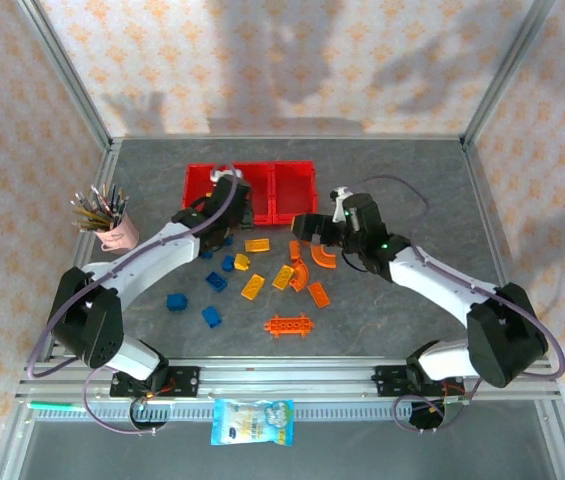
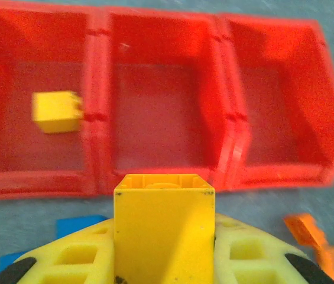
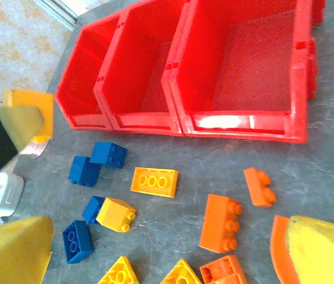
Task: Sort the legos into containers by color
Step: Place the lego in the container.
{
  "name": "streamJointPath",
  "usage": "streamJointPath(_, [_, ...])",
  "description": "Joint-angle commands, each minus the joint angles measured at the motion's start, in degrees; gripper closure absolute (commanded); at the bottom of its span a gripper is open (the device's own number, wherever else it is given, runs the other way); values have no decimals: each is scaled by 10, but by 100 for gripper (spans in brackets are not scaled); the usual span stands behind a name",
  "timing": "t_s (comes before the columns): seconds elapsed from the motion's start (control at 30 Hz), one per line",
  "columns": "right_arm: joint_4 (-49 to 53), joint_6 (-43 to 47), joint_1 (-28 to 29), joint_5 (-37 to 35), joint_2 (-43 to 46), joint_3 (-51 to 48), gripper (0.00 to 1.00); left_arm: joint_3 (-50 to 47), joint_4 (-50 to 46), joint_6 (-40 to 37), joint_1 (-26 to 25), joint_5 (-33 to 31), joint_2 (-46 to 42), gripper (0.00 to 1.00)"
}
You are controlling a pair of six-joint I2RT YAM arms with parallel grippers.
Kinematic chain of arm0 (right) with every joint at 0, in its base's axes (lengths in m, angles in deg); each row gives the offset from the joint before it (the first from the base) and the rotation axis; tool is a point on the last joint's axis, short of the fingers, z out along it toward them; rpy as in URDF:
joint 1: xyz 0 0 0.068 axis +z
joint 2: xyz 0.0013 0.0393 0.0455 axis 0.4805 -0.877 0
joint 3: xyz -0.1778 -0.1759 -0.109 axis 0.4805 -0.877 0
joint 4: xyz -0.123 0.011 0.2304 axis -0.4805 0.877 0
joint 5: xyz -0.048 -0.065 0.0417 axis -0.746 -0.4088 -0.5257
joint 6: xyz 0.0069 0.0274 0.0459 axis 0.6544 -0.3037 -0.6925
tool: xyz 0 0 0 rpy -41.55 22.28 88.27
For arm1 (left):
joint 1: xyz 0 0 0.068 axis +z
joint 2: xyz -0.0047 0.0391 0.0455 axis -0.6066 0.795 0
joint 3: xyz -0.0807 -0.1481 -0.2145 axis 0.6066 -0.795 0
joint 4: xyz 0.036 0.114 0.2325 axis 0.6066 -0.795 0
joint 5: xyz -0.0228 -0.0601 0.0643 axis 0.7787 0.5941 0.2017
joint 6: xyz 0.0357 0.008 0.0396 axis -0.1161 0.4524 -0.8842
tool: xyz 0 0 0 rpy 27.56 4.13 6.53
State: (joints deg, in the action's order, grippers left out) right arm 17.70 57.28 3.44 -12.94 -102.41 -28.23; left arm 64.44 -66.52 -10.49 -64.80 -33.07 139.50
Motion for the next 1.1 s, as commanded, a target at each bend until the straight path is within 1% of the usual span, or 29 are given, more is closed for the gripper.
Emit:
streamJointPath(0.0, [-33, -7, 16, -6, -24, 25, 0, -8, 13, 5, 40, -29, -7, 77])
streamJointPath(0.13, [-58, -21, 36, -25, -49, 37, 0, 2, 24, 7, 95, -33, 9, 77])
streamJointPath(0.23, [-84, -37, 40, -27, -62, 35, 0, 18, 35, 5, 128, -34, 35, 77])
streamJointPath(0.4, [-94, -44, 40, -38, -82, 40, 0, 75, 43, -13, 153, -27, 112, 77])
streamJointPath(0.57, [-92, -41, 40, -41, -90, 46, 0, 147, 26, -23, 173, -31, 191, 76])
streamJointPath(0.63, [-90, -38, 40, -43, -90, 49, 0, 166, 23, -29, 175, -32, 211, 72])
streamJointPath(0.7, [-86, -35, 40, -45, -90, 52, 0, 180, 17, -33, 176, -28, 222, 61])
streamJointPath(0.73, [-82, -32, 40, -48, -90, 54, 0, 184, 15, -33, 177, -27, 225, 58])
streamJointPath(0.83, [-72, -23, 39, -49, -88, 62, 0, 189, 13, -36, 177, -24, 224, 51])
streamJointPath(0.97, [-60, -13, 39, -46, -83, 68, 0, 196, -6, -34, 176, -16, 214, 47])
streamJointPath(1.07, [-41, -4, 35, -47, -73, 71, 0, 185, -10, -27, 177, 5, 191, 45])
